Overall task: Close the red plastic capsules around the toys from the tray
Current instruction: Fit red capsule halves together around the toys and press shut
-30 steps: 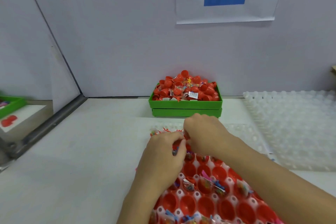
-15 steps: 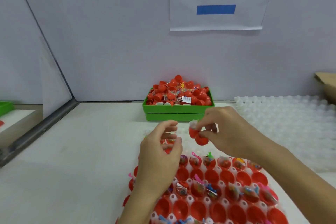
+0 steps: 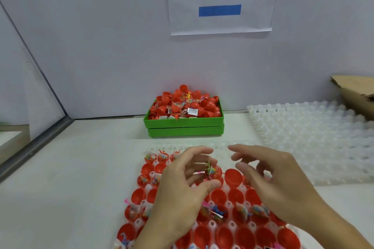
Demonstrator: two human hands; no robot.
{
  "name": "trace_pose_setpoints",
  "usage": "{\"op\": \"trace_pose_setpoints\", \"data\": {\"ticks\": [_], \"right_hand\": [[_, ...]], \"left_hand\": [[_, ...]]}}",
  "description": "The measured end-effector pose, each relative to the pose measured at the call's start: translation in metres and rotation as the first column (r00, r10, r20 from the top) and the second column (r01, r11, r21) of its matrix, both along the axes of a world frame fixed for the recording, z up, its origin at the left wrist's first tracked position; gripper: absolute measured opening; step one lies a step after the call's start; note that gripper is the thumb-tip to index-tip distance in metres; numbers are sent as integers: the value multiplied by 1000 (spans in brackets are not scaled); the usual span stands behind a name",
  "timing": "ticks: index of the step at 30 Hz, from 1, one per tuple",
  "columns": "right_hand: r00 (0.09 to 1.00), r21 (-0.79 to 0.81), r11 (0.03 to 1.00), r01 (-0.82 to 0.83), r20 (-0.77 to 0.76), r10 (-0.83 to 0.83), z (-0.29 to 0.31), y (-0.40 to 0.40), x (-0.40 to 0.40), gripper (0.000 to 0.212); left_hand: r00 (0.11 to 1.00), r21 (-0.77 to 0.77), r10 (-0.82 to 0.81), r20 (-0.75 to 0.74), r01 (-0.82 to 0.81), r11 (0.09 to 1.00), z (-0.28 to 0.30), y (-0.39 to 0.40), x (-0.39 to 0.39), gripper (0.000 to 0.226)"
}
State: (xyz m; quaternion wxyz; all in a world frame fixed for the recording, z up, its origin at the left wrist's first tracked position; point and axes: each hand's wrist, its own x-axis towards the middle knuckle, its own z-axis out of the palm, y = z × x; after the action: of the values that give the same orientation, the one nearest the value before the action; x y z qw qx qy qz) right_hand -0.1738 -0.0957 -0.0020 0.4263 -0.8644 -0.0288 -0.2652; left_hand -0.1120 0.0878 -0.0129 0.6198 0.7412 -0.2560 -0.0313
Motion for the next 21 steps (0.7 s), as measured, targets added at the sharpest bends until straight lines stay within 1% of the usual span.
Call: {"op": "trace_pose_setpoints", "data": {"ticks": [1,3,5,8,10,12,14,17,19,21], "right_hand": [[999,32,999,-4,-52,6,1,0,-4,30],[987,17,999,-34,-156,37,0,-1,-12,36],[979,-7,1000,-16,-204,14,1,-1,-14,36],[978,51,999,2,-207,9,0,0,-14,34],[977,186,982,-23,-205,62,-1,0,-14,38],[969,363,929,-70,-197,150,-2,3,-15,43],[962,468,878,-98,-181,204,-4,6,-15,41],[959,526,843,-112,-166,231,-5,9,-15,38],[956,528,838,-140,-149,254,-4,10,-15,37],[955,512,843,-166,-129,266,-3,11,-16,33]], "left_hand": [[1000,0,9,25,-9,1000,-1,-2,-1,58],[998,0,21,62,-21,1000,-1,-4,-4,62],[995,11,29,90,-30,999,-1,-6,-5,65],[990,33,50,135,-55,998,-3,-9,-8,65],[984,37,69,164,-76,996,-4,-12,-9,64],[981,41,77,178,-85,995,-5,-14,-10,59],[979,32,79,189,-87,996,-5,-15,-11,54],[971,14,85,222,-91,996,-4,-14,-12,46],[965,14,80,250,-86,996,-3,-14,-12,44],[962,27,67,266,-77,997,-4,-13,-11,47]]}}
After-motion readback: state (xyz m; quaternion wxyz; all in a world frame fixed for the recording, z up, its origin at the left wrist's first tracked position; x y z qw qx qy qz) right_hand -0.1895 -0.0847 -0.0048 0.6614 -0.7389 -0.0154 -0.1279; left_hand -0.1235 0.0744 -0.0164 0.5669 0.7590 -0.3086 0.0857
